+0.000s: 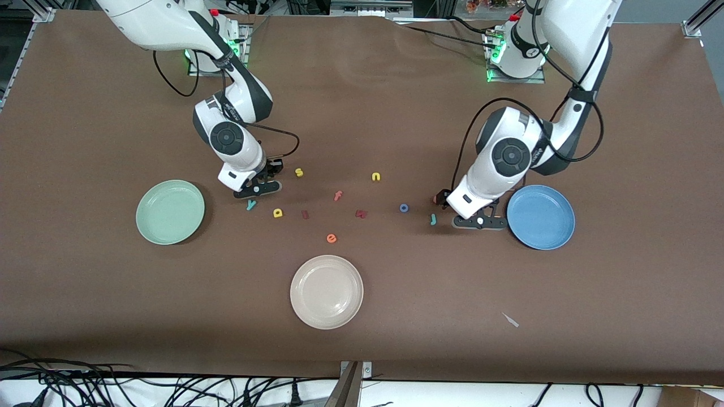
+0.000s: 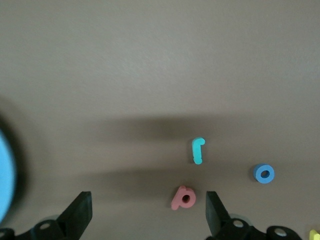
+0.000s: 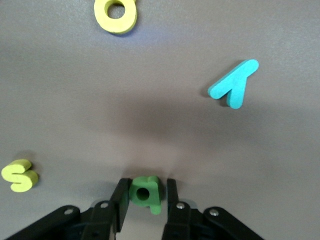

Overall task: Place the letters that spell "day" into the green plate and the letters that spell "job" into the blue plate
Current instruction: 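Grasp the green letter with the right gripper while the left gripper reaches letters, then carry the green letter to the green plate while the left gripper grasps pink p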

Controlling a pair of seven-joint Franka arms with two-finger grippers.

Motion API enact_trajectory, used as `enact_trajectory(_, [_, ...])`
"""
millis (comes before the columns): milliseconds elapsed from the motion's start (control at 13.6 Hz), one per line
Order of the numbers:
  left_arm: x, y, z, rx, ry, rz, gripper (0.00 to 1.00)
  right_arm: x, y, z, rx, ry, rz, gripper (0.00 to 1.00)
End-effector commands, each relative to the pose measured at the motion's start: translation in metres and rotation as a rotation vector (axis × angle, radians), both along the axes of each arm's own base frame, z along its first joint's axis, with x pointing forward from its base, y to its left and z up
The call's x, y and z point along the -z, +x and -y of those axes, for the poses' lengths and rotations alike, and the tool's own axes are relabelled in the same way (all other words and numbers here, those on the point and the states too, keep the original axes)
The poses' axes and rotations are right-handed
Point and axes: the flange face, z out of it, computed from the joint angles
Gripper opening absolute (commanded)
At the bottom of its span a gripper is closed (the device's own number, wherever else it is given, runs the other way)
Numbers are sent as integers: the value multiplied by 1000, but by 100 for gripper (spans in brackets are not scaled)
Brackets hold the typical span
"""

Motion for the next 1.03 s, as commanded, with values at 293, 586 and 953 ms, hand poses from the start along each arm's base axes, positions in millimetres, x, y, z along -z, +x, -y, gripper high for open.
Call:
enact_trajectory(293, [47,-46,24,29,-7,3,100,7,-2,0,14,-1,-1,28])
enact_trajectory(586, [67,-61,39,70,10,-22,98,3,1,-1,15,-2,1,23])
enact_trajectory(953, [72,-65,37,71,14,-33,82,-25,26,-3,20,-28,-14,19])
